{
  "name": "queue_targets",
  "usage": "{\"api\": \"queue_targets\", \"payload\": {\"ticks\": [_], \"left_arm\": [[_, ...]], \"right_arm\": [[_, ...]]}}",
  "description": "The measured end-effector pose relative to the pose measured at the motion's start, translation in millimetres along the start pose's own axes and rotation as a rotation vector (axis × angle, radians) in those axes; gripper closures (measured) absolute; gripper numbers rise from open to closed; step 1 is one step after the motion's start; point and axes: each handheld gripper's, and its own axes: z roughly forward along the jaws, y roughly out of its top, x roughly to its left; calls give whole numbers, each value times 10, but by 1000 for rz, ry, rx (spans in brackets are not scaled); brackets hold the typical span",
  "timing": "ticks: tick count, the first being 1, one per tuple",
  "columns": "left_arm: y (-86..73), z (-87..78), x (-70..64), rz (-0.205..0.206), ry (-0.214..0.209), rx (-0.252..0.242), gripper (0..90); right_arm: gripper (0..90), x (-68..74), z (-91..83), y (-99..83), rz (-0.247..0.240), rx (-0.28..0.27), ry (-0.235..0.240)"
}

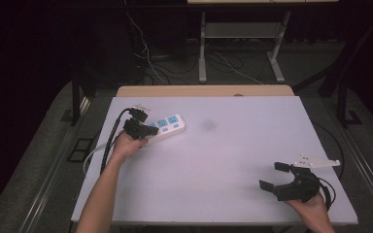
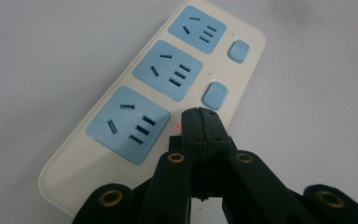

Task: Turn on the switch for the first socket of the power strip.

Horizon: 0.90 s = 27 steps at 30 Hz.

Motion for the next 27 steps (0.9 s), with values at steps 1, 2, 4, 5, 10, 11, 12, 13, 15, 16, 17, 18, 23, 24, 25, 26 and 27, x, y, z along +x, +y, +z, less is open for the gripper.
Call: {"api": "queue_targets", "payload": {"ticks": [1,2,4,5,10,11,12,13,15,16,17,18,23,24,25,26,27], "left_arm": [[1,-4,0,1,0,2,894],[0,-9,-4,0,1,0,894],[5,-26,-5,3,0,-10,894],[10,-36,-6,7,0,-14,894],[30,-96,-26,14,2,-33,893],[31,-107,-27,17,6,-39,893],[31,-119,-30,17,10,-41,893],[31,-133,-32,17,12,-44,892],[33,-162,-37,17,14,-53,892],[36,-180,-41,21,14,-57,892],[38,-199,-48,19,10,-63,891],[41,-218,-51,23,10,-66,891],[44,-334,-64,15,19,-86,866],[42,-359,-70,11,17,-91,863],[40,-389,-74,14,19,-94,859],[38,-415,-83,8,17,-102,855],[36,-441,-91,6,12,-106,849]], "right_arm": [[2,-1,-1,1,1,0,0],[1,-3,-2,2,2,0,0],[1,-7,-3,3,1,-2,0],[1,-8,-3,3,1,-2,0],[2,-9,-1,4,1,-1,0],[1,-8,-2,4,1,-1,0],[2,-4,-3,4,3,-1,0],[1,-2,-4,4,2,-2,0],[1,3,-10,4,0,-5,0],[1,5,-13,4,-2,-6,-1],[1,6,-15,4,-3,-7,-1],[2,8,-17,3,-1,-7,-2],[1,6,-20,2,0,-8,-1],[1,6,-20,2,1,-9,0],[1,6,-19,3,2,-10,1],[1,7,-19,4,1,-8,2],[2,7,-18,5,0,-9,2]]}}
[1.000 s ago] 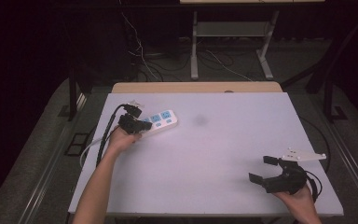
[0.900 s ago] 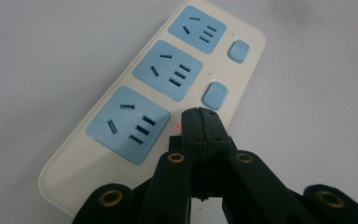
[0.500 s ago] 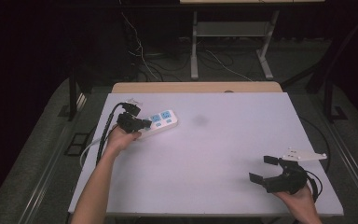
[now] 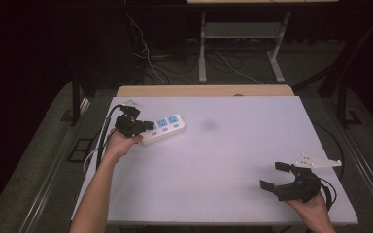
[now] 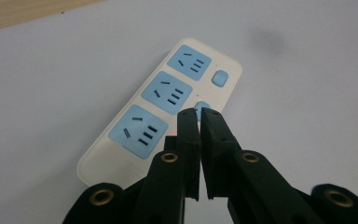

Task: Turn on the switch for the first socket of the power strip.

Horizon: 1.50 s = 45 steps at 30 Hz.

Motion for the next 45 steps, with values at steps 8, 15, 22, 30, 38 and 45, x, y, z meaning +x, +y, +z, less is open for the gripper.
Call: {"api": "queue_targets", "payload": {"ticks": [8,15,22,30,38,45], "left_arm": [[2,-165,-87,-3,6,-38,728],[-83,-279,-142,-61,-3,-75,403],[-276,-372,-205,-82,-61,-89,18],[-476,-465,-339,-62,-86,-136,0],[-626,-539,-477,-33,-110,-174,0],[-765,-554,-576,-12,-126,-184,0]], "right_arm": [[1,10,-6,3,-2,-5,4],[1,12,-10,-1,1,-8,5],[2,21,-11,-3,1,-10,5],[1,35,6,-2,0,-5,6],[1,41,4,-4,0,-6,5],[1,43,5,-4,0,-5,6]]}}
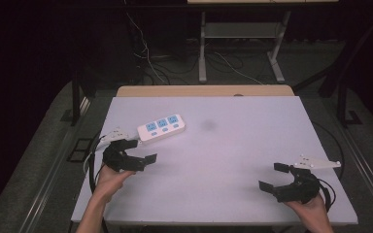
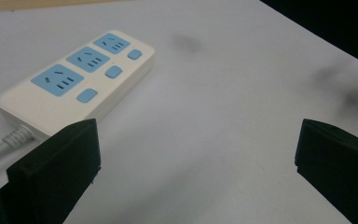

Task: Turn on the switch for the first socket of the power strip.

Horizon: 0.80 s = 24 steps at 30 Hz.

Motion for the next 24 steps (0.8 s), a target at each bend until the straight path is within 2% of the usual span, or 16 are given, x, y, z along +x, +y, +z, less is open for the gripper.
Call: {"api": "queue_targets", "payload": {"ticks": [13,24], "left_arm": [[-332,102,-196,34,-39,22,0],[-433,160,-309,81,-62,22,0]], "right_arm": [[1,26,-9,-17,1,11,9],[1,48,-20,-43,8,23,21]]}}
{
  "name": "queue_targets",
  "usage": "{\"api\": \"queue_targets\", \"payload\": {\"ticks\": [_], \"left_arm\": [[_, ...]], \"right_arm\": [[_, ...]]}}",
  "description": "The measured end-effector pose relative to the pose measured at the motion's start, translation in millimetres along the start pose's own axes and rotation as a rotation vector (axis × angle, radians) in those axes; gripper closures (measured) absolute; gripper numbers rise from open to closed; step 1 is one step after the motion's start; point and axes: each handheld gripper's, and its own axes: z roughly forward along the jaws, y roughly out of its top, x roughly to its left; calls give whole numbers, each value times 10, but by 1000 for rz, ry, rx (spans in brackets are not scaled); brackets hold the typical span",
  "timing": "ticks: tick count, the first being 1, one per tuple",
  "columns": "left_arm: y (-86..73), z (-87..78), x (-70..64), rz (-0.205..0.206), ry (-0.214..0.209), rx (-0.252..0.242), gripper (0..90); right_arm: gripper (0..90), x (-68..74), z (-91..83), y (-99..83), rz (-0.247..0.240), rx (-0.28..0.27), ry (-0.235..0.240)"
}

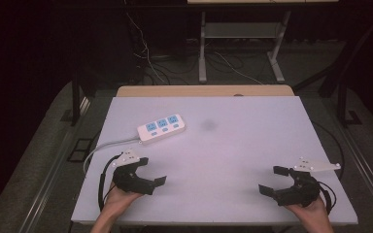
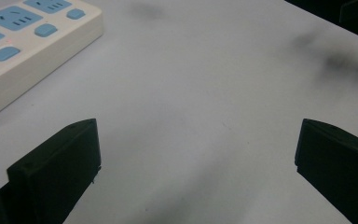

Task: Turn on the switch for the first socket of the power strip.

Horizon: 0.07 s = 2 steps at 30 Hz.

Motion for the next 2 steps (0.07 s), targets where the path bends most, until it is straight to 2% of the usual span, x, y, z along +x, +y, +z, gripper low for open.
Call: {"api": "queue_targets", "payload": {"ticks": [2], "left_arm": [[-2,14,-10,7,-8,1,0]], "right_arm": [[1,6,0,-8,0,2,2]]}}
